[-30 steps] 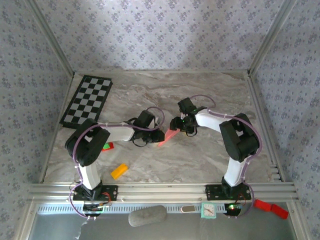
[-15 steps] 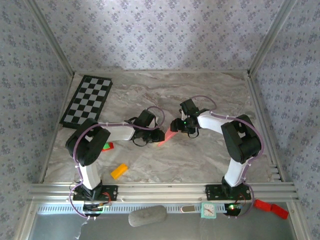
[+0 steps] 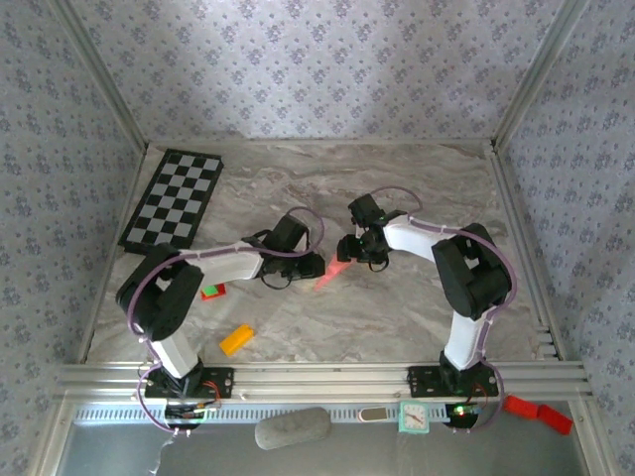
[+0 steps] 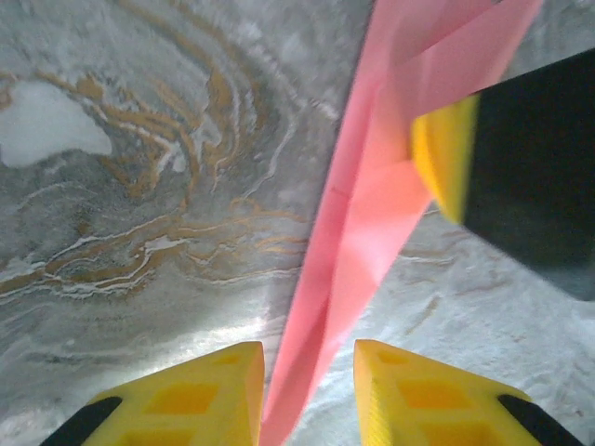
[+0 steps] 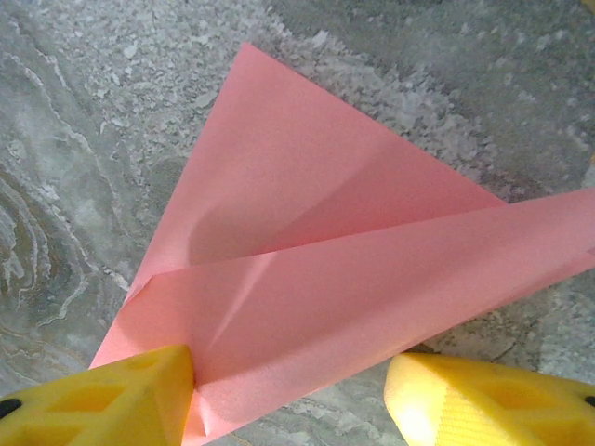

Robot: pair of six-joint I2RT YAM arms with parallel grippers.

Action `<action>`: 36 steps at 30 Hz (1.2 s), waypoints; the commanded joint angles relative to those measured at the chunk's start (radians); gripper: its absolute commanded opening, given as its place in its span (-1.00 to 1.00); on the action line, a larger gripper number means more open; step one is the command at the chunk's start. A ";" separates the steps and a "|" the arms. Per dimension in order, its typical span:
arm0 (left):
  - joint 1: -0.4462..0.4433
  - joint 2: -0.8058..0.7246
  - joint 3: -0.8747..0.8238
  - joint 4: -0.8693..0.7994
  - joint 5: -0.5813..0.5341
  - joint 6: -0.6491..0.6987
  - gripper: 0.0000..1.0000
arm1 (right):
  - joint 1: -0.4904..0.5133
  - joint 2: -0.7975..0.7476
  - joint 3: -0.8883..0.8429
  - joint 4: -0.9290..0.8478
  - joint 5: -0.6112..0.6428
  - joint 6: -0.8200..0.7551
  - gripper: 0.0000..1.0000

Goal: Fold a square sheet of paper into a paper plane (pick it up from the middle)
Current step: Fold the wing for the fifth time at the center of the table.

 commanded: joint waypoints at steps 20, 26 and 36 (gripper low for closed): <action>-0.033 0.126 0.045 0.156 0.133 -0.133 -0.81 | 0.009 0.162 -0.074 0.006 0.036 0.019 0.27; -0.028 0.140 0.042 0.158 0.114 -0.132 -0.83 | 0.010 0.165 -0.075 0.006 0.034 0.019 0.26; -0.026 0.163 0.034 0.151 0.094 -0.134 -0.82 | 0.013 0.170 -0.072 0.001 0.032 0.019 0.25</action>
